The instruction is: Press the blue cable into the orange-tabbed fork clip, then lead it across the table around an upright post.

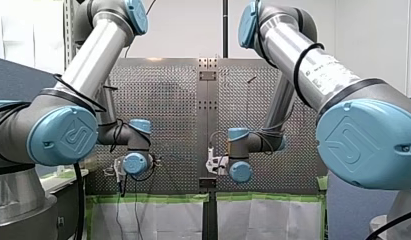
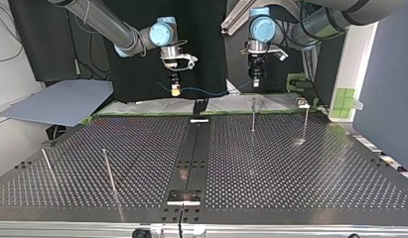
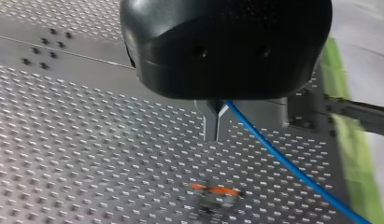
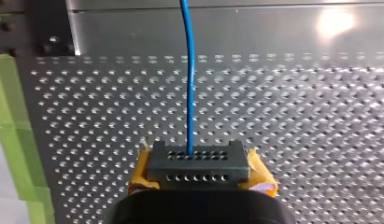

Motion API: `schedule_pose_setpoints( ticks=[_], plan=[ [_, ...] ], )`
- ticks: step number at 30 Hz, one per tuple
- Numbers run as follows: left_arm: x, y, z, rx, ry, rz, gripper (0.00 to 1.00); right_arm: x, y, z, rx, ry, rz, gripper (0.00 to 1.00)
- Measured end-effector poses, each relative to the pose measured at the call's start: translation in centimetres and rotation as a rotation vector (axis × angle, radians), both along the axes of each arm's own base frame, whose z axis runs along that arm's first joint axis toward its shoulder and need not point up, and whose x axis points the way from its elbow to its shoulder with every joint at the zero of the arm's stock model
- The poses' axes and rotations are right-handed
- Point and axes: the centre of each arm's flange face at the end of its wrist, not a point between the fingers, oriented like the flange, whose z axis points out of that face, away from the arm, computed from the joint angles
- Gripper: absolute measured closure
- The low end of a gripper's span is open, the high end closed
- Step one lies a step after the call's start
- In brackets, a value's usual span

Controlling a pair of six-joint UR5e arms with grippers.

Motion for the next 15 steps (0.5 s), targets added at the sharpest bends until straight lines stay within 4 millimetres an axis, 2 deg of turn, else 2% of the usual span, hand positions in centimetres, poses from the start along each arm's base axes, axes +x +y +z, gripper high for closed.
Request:
schedule_pose_setpoints(
  ticks=[9,15],
  plan=[
    [-0.1,0.3,-3.3,0.021,0.093,-0.001,1.0,0.7,-0.1,-3.7,0.034,0.018,0.021,1.0],
    [0.5,0.3,-4.3,0.017,0.123,0.0,1.0,0.8,-0.2,-4.3,0.039,0.022,0.024,1.0]
  ],
)
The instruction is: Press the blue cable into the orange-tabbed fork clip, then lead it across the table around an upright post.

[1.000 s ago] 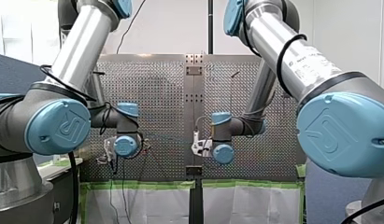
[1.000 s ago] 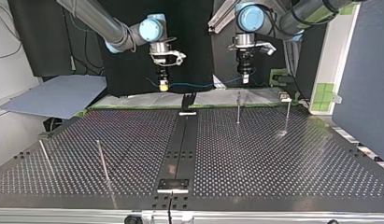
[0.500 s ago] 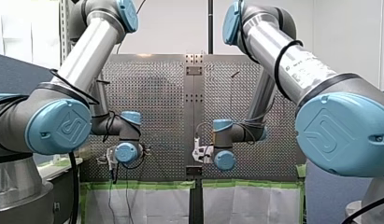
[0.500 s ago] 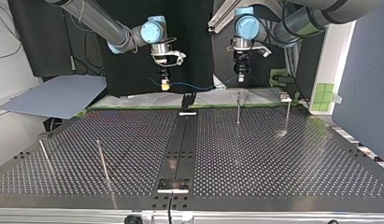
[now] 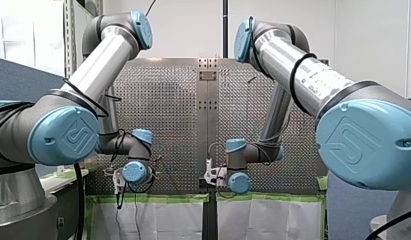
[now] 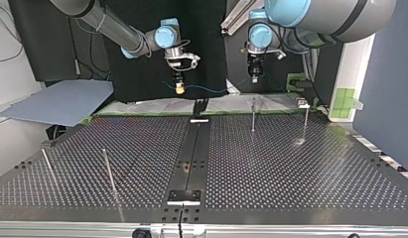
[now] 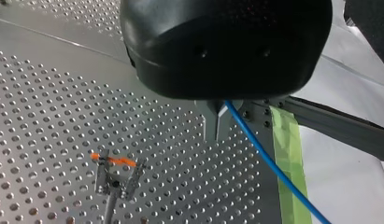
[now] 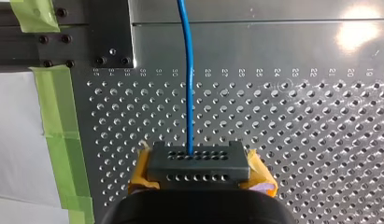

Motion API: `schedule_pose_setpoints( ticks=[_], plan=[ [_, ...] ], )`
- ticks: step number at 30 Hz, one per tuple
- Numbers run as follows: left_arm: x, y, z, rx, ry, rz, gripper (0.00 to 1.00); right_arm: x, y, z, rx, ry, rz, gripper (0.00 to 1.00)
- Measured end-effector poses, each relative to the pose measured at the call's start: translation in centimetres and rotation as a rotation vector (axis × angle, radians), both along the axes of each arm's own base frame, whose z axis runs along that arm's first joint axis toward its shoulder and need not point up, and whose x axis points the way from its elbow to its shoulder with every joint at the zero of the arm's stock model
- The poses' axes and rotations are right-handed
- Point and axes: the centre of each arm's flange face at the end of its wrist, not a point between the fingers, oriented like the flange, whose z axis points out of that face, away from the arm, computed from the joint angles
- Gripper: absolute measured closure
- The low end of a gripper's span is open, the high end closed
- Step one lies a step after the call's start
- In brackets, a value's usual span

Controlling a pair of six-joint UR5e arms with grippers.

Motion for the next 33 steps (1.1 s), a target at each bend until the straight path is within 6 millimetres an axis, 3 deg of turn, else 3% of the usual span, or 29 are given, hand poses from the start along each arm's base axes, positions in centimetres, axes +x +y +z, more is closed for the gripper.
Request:
schedule_pose_setpoints(
  ticks=[33],
  plan=[
    [8.0,2.6,2.1,0.009,-0.067,0.117,1.0,1.0,-2.0,1.1,-0.036,-0.023,-0.009,1.0]
  ],
)
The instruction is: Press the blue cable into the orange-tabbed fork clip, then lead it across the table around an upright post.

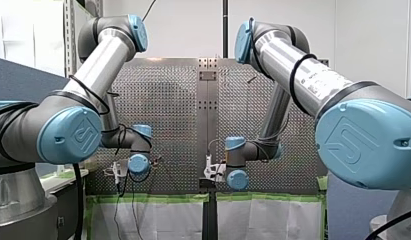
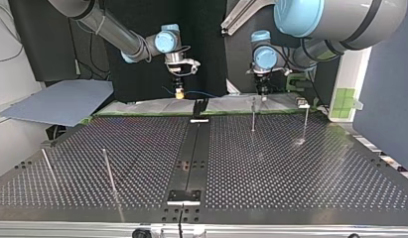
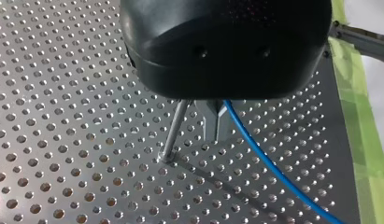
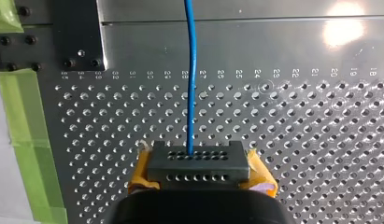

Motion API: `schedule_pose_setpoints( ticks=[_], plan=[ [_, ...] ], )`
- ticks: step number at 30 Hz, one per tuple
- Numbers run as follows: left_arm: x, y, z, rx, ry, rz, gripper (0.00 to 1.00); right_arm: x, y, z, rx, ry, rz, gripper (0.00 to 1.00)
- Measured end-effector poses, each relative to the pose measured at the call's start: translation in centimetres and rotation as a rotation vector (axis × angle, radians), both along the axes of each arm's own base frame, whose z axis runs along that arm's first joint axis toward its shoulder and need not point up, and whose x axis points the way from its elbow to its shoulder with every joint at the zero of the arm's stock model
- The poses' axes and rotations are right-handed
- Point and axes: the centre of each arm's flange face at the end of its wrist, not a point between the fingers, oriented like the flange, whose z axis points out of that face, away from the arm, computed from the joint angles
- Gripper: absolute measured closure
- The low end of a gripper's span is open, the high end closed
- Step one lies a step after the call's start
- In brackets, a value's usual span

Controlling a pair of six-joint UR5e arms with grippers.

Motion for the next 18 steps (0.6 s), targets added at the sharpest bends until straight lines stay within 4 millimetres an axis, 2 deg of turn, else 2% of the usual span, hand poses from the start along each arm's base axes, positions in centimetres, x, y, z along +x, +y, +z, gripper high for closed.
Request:
schedule_pose_setpoints(
  ticks=[6,13,18],
  plan=[
    [0.8,0.2,0.2,-0.003,-0.004,-0.004,1.0,0.3,-0.4,-0.2,-0.004,-0.001,0.001,1.0],
    [1.0,0.6,0.3,-0.003,-0.004,0.003,1.0,0.4,-0.5,-2.3,0.029,0.019,0.0,1.0],
    [1.0,0.9,-0.7,0.001,0.008,0.01,1.0,0.4,-0.6,-2.7,0.033,0.022,0.0,1.0]
  ],
)
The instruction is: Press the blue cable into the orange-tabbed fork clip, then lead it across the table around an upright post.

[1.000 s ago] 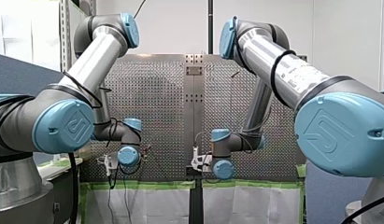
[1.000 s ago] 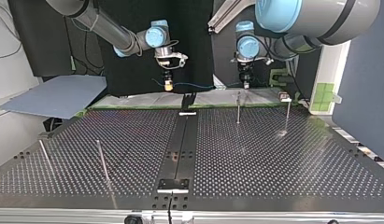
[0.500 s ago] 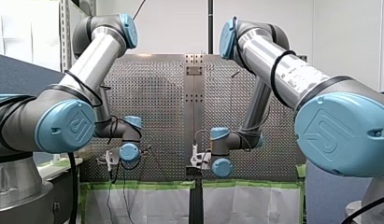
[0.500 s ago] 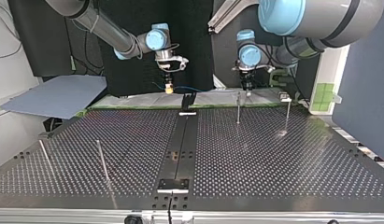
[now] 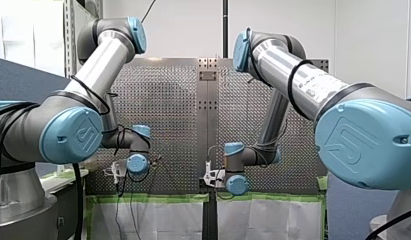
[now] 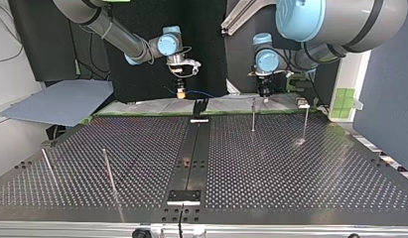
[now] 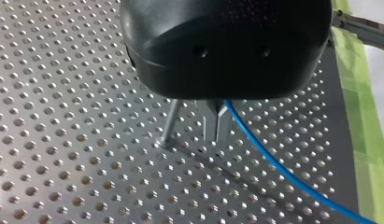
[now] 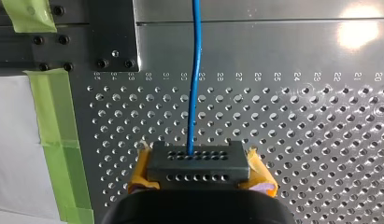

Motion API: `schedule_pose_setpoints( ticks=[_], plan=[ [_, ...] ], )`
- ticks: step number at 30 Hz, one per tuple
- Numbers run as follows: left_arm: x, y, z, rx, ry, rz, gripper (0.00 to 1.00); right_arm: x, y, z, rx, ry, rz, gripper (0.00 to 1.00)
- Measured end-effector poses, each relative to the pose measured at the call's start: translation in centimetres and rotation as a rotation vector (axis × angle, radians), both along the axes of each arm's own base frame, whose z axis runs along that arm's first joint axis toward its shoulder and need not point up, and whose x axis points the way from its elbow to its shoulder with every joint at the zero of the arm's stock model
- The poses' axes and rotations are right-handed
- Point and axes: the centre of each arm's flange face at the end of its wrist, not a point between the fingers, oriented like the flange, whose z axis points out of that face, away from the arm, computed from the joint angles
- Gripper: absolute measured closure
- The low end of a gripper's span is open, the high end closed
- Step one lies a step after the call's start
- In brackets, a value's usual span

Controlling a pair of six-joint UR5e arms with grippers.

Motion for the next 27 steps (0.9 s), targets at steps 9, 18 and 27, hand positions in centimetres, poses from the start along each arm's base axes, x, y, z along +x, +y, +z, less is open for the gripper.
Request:
schedule_pose_setpoints(
  ticks=[9,18,27],
  plan=[
    [1.2,0.7,-2.6,0.006,0.026,0.023,1.0,-0.1,-0.3,0.0,-0.003,0.004,-0.003,1.0],
    [4.1,1.6,-2.3,-0.016,0.032,0.054,1.0,0.1,-0.5,0.1,-0.006,0.009,-0.003,1.0],
    [3.0,2.5,-2.9,0.006,0.081,0.079,1.0,0.2,-0.7,0.2,-0.011,0.012,-0.002,1.0]
  ],
)
